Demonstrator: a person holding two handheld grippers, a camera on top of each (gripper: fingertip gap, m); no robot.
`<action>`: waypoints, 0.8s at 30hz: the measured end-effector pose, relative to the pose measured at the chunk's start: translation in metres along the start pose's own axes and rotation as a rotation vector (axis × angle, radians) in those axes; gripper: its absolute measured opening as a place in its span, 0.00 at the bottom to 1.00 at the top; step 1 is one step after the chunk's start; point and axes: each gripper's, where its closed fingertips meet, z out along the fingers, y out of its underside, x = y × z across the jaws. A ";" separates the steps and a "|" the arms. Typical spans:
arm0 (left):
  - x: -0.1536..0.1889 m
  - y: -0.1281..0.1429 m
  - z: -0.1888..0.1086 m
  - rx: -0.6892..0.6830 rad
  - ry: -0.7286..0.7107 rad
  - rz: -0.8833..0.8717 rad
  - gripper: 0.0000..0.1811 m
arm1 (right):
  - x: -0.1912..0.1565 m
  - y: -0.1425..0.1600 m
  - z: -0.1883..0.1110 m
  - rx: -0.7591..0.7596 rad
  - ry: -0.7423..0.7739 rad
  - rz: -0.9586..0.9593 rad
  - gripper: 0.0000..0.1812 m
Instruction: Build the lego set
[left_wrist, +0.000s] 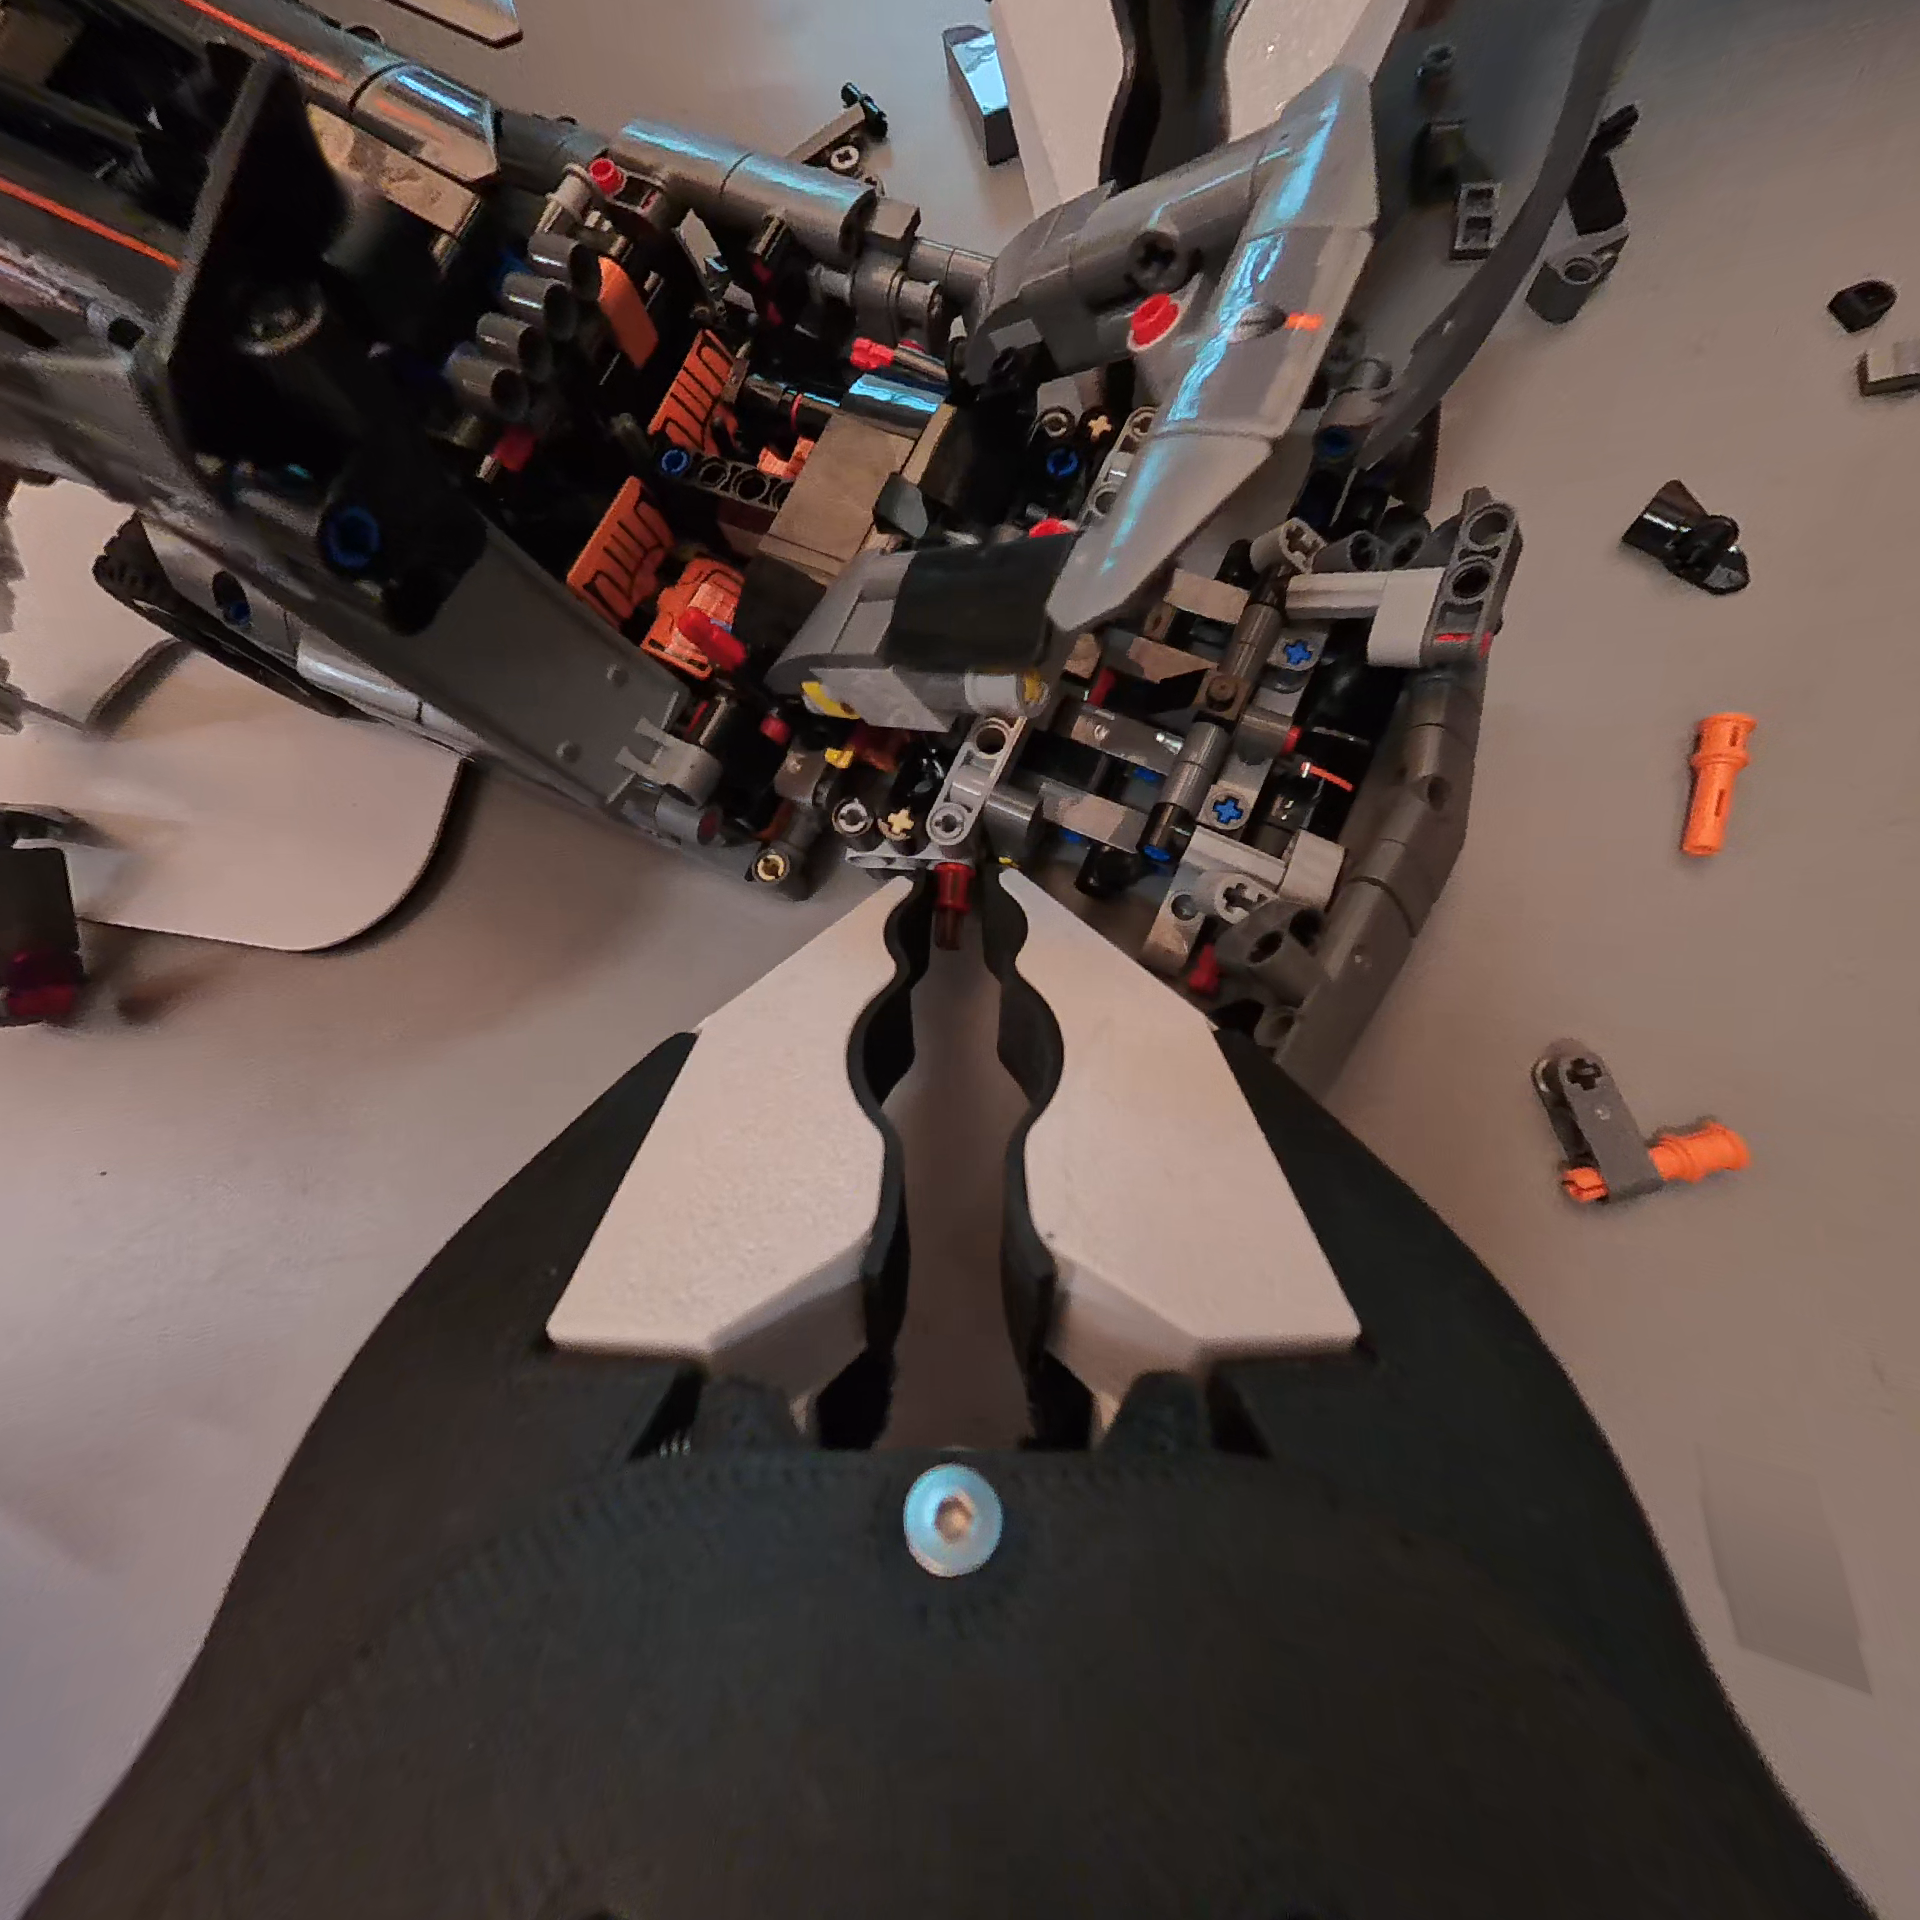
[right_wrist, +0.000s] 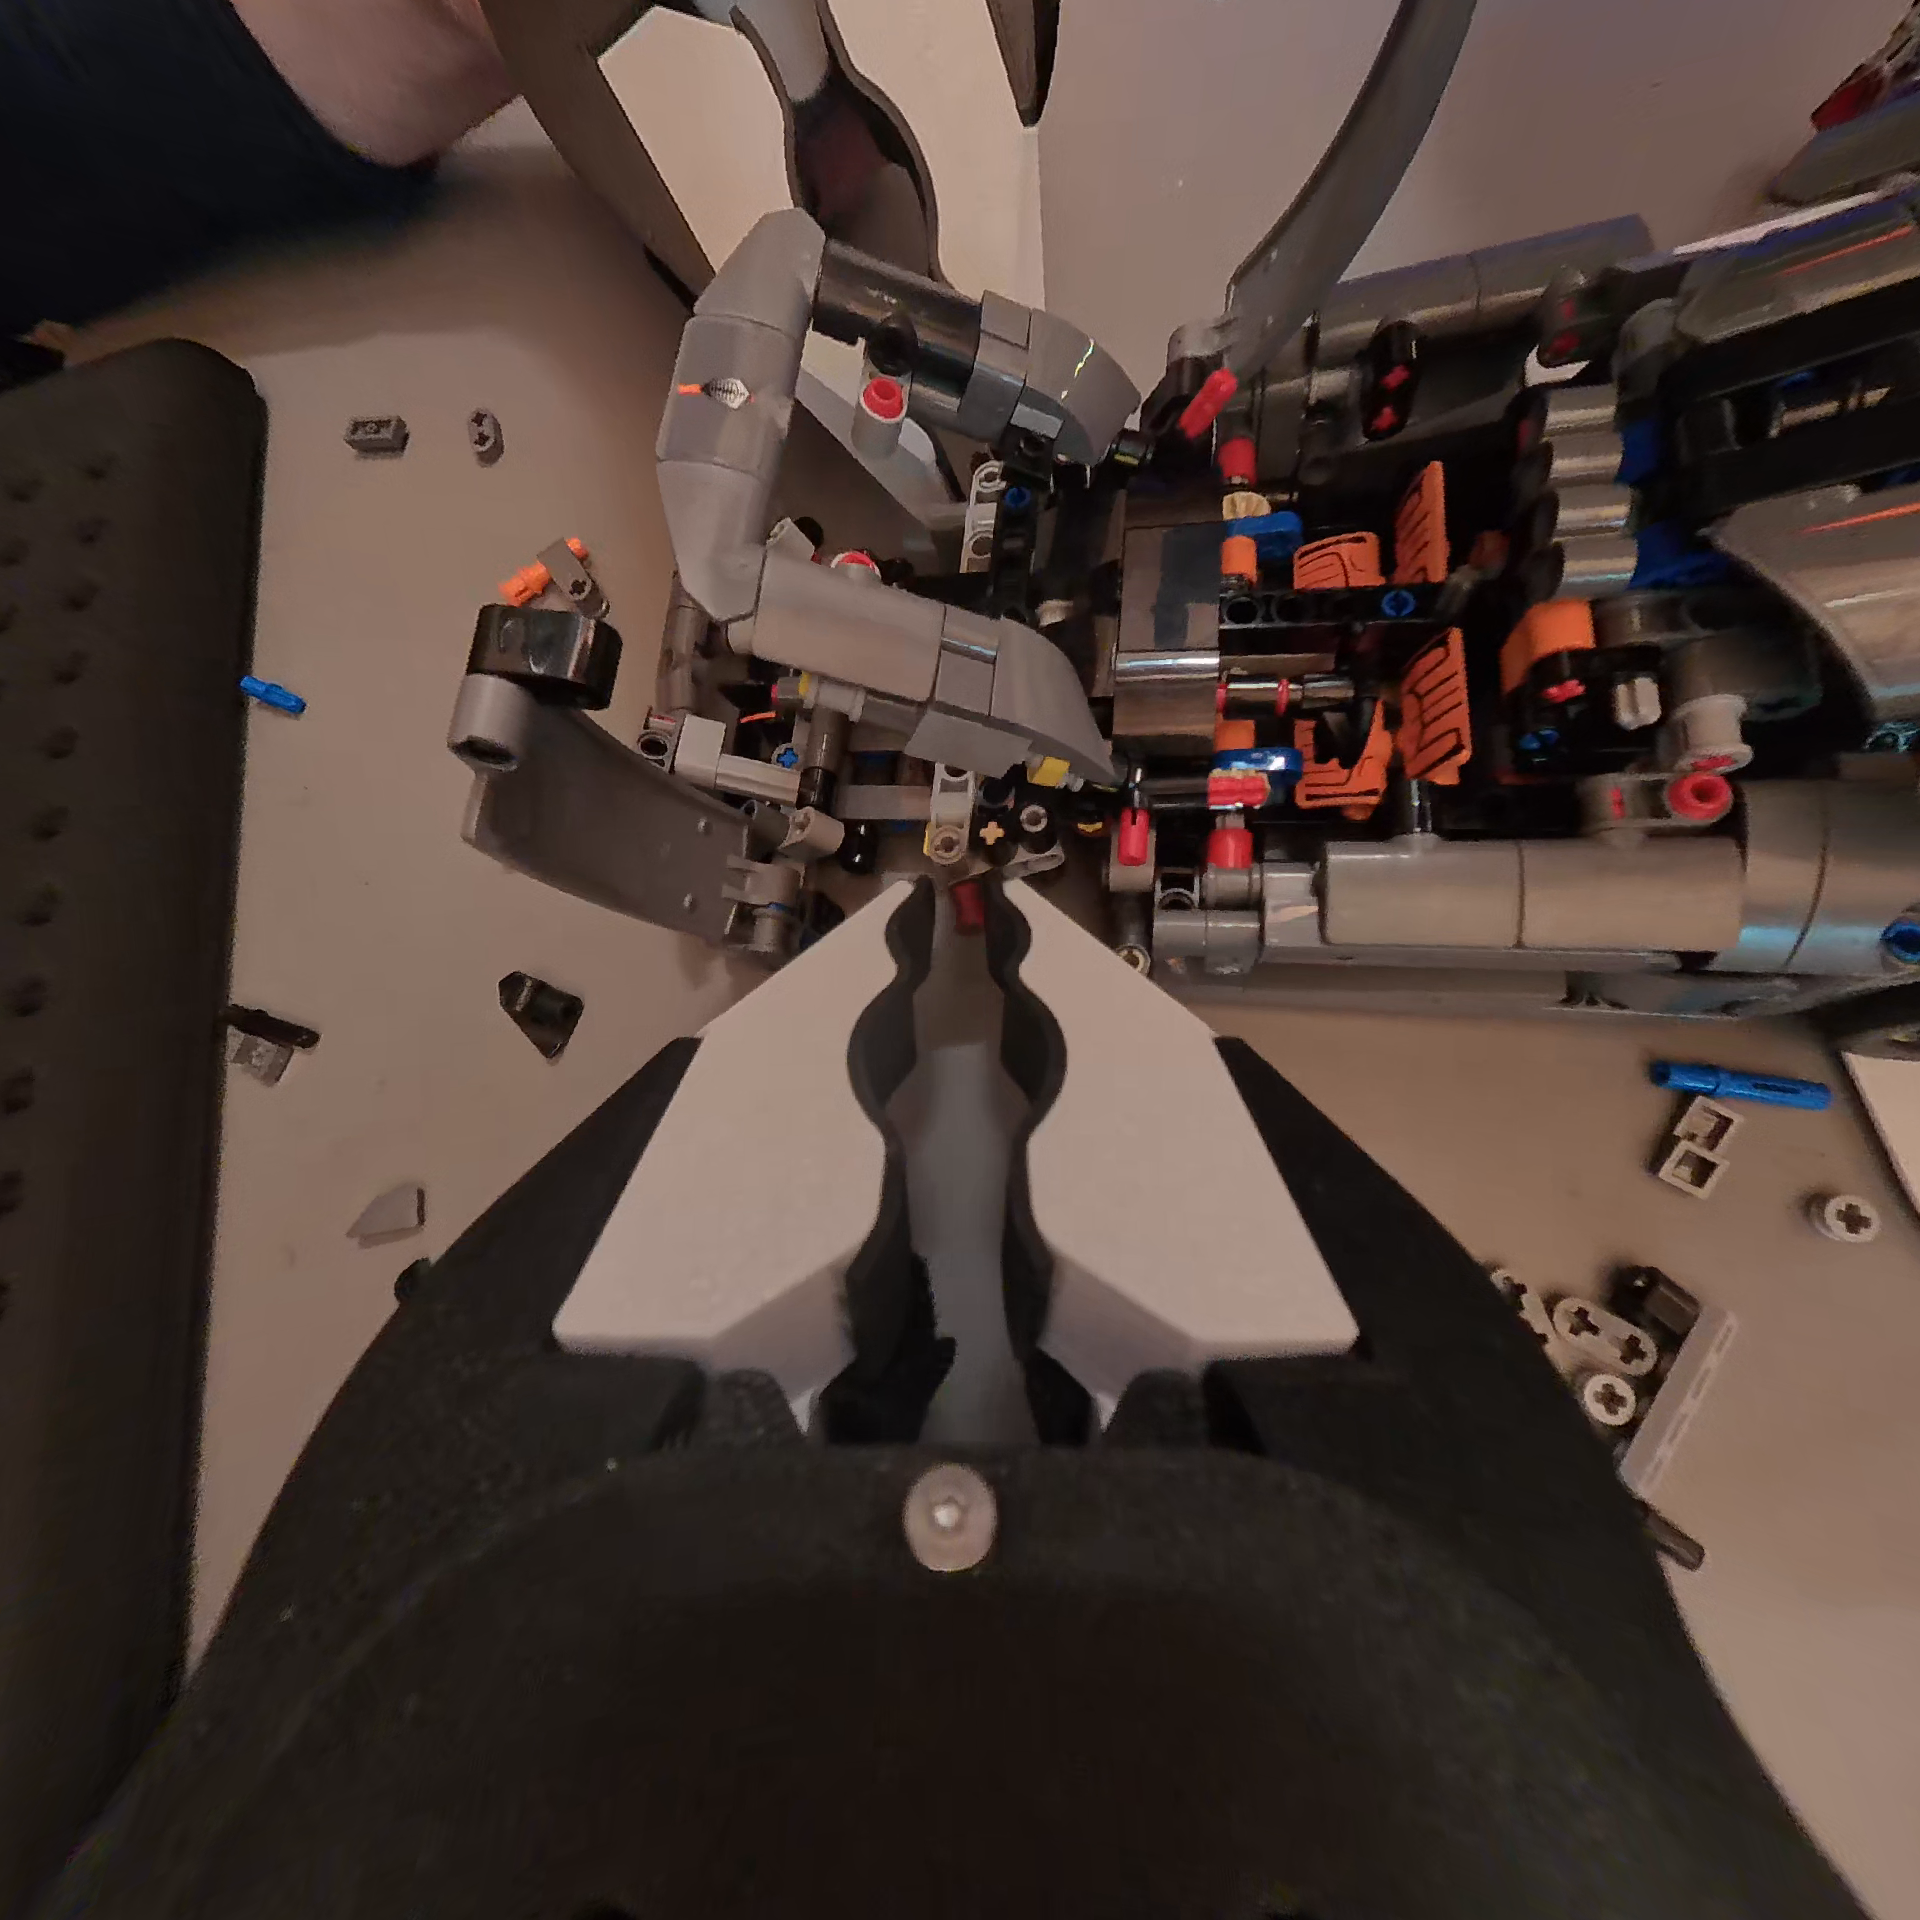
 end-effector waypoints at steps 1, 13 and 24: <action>0.000 0.000 0.000 0.003 -0.003 -0.002 0.04 | 0.000 0.001 -0.001 -0.009 0.000 0.006 0.05; -0.001 0.003 0.001 -0.010 -0.014 0.002 0.05 | 0.001 0.009 -0.003 -0.053 0.005 0.000 0.02; -0.002 0.004 0.002 -0.017 -0.017 0.006 0.03 | 0.002 0.013 -0.006 -0.076 0.004 0.001 0.03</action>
